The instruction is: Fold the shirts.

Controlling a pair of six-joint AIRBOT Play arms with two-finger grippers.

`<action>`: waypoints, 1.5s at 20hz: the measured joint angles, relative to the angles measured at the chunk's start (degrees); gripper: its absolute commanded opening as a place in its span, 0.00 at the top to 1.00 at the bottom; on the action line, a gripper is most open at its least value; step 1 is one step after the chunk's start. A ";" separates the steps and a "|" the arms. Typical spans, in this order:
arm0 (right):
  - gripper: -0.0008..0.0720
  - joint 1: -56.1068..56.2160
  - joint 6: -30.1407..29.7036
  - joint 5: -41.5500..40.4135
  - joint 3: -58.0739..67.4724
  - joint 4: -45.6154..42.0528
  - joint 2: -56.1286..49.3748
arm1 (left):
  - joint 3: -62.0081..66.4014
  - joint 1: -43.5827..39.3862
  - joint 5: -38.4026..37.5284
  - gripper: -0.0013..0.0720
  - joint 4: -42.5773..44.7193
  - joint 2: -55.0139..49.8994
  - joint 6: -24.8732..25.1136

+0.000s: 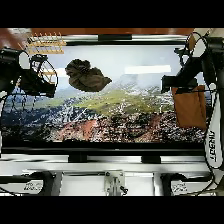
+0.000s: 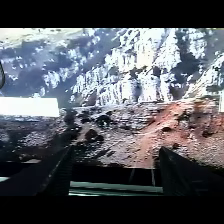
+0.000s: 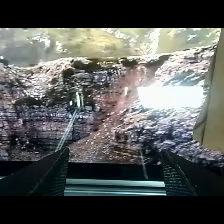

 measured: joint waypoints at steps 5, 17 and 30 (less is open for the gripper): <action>0.04 0.00 0.00 -0.02 0.00 0.00 0.00 | 0.00 -0.02 0.00 0.15 0.00 0.00 0.00; 0.04 -0.02 -0.39 -4.02 0.00 -0.04 0.00 | 0.00 -0.02 0.00 0.15 0.00 0.00 0.00; 0.04 -0.02 -1.11 -5.11 0.00 -1.20 -0.04 | 0.31 -0.02 19.15 0.09 -4.55 -2.78 -0.98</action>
